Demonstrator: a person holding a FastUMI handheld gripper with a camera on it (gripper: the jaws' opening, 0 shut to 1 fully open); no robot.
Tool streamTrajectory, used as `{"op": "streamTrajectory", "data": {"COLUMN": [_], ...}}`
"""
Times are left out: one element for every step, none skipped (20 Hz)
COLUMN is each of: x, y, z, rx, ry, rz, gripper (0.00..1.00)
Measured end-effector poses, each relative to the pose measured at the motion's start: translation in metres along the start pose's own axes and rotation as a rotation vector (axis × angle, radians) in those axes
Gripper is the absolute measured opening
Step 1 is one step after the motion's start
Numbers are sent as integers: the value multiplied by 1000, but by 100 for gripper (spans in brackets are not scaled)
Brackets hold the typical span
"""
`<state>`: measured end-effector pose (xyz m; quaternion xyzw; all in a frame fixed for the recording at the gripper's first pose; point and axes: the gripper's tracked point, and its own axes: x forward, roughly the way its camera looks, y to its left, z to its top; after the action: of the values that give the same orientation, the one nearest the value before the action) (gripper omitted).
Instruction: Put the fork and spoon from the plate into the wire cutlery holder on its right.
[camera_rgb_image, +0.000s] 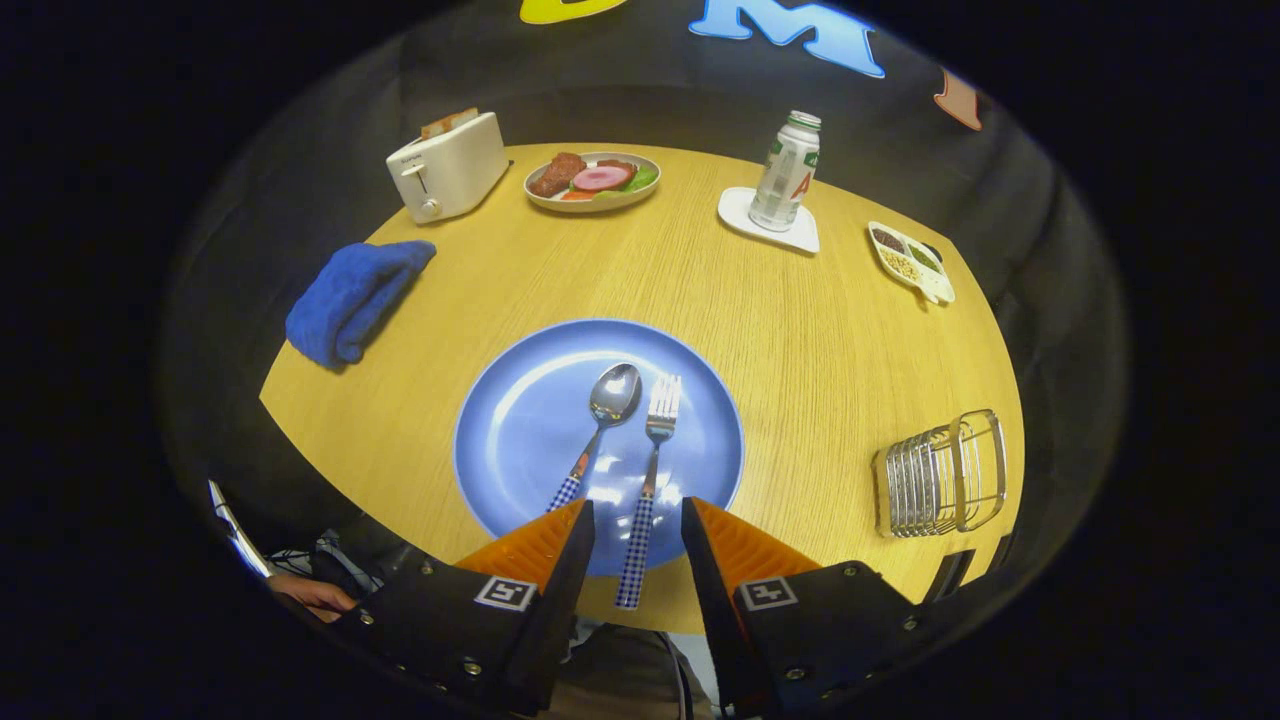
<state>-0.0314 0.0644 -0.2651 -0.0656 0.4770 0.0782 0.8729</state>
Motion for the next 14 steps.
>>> {"op": "streamTrajectory", "data": {"x": [2, 4, 7, 15, 15, 17, 17, 18, 19, 20, 22, 23, 26, 7], "y": [-1, -1, 0, -1, -2, -2, -4, -5, -2, 0, 1, 2, 1, -2], "z": [-2, -4, -6, -12, -14, -16, -18, -21, -22, -24, -27, -29, -33, -19], "rx": [-13, -24, -28, -32, -32, -27, -30, -31, -24, -17, -12, -10, -11, -16], "ry": [12, 24, 39, 59, 78, 93, 108, 125, 136, 150, 164, 177, 187, 188], "rz": [-11, -20, -22, -34, -37, -34, -43, -47, -37, -32, -23, -17, -30, -21], "gripper": [59, 59, 59, 59, 46, 33, 32, 32, 33, 33, 32, 32, 32, 23]}}
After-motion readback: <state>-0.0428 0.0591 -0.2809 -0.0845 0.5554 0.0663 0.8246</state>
